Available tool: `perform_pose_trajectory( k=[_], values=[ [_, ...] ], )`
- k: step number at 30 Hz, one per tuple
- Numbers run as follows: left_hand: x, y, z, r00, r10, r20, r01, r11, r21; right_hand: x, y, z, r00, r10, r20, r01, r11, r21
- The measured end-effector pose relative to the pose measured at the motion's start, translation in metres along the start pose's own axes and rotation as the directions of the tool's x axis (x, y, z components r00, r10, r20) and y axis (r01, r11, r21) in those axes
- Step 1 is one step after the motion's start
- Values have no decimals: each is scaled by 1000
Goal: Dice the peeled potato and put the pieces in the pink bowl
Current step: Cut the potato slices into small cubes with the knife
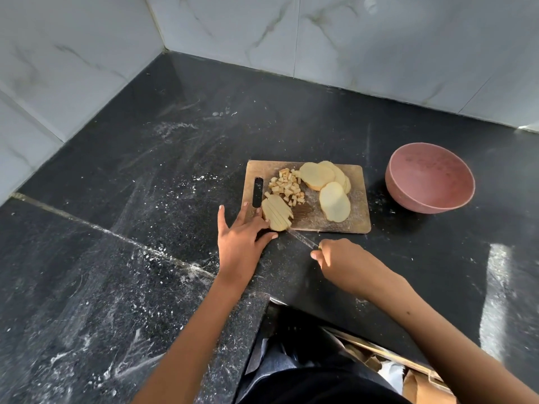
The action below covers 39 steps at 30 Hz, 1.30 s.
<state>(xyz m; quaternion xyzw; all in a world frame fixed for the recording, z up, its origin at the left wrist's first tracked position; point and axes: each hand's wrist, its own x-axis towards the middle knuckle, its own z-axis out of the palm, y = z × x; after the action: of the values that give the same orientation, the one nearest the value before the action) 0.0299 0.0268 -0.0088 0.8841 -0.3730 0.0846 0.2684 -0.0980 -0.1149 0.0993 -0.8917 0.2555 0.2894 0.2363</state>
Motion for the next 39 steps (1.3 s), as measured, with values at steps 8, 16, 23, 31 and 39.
perform_pose_trajectory(
  k=[8,16,23,31,39],
  values=[
    [15,-5,-8,977,178,121,-181,983,14,5,27,8,992,14,-128,2,993,118],
    [22,-14,-7,933,352,78,-354,935,7,8,31,4,977,48,-206,-3,977,213],
    [57,-29,-23,806,469,361,-472,878,-85,15,33,-1,963,53,-264,12,971,239],
    [115,-16,-35,509,538,672,-655,749,-103,20,37,-6,964,56,-258,11,968,251],
    [132,-3,-27,366,510,778,-760,647,-67,26,42,-5,972,67,-226,0,960,281]
  ],
)
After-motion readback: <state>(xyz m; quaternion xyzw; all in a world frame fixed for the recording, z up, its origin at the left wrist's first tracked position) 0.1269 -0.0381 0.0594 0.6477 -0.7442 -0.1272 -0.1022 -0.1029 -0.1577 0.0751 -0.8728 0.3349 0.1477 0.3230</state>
